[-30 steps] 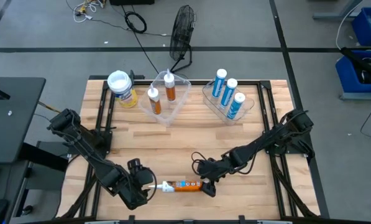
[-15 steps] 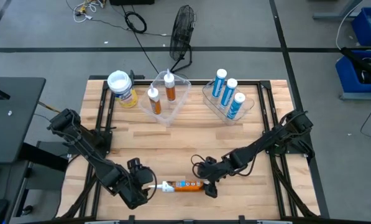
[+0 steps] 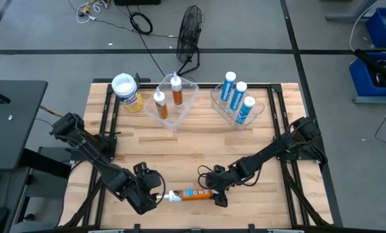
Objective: Pick & place silicon tubes, Sealant and Lysol wipes
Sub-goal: Put the orange sealant into the left transparent bin
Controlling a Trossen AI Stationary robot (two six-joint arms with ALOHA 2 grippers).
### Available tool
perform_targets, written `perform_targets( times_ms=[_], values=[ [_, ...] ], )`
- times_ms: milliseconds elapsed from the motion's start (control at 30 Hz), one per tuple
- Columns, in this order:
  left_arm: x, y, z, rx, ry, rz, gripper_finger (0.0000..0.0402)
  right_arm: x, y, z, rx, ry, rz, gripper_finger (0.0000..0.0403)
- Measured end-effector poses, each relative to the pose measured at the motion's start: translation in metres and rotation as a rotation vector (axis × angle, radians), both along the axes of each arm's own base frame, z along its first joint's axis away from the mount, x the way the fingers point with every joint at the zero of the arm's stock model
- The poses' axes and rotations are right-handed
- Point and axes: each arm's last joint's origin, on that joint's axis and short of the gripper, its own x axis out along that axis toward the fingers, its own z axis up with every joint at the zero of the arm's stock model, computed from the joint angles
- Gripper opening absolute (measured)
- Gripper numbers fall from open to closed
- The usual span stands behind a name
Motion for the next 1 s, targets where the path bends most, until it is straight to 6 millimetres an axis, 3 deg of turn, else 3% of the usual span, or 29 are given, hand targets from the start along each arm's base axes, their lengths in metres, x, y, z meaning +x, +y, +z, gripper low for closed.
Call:
perform_targets(
  times_ms=[200, 500, 800, 1000],
  values=[
    [0.000, 0.000, 0.000, -0.001, 0.000, 0.002, 0.0302, 0.000, 0.000, -0.002, -0.009, 0.003, 0.005, 0.0295],
    [0.000, 0.000, 0.000, -0.006, -0.001, 0.013, 0.0302, 0.000, 0.000, -0.002, 0.009, 0.006, 0.042, 0.0206],
    [0.000, 0.000, 0.000, -0.025, -0.004, 0.047, 0.0302, -0.003, -0.003, -0.001, 0.074, 0.109, -0.114, 0.0205],
    [0.000, 0.000, 0.000, -0.019, -0.027, 0.084, 0.0302, -0.007, -0.008, 0.009, 0.067, 0.097, -0.228, 0.0203]
  ],
)
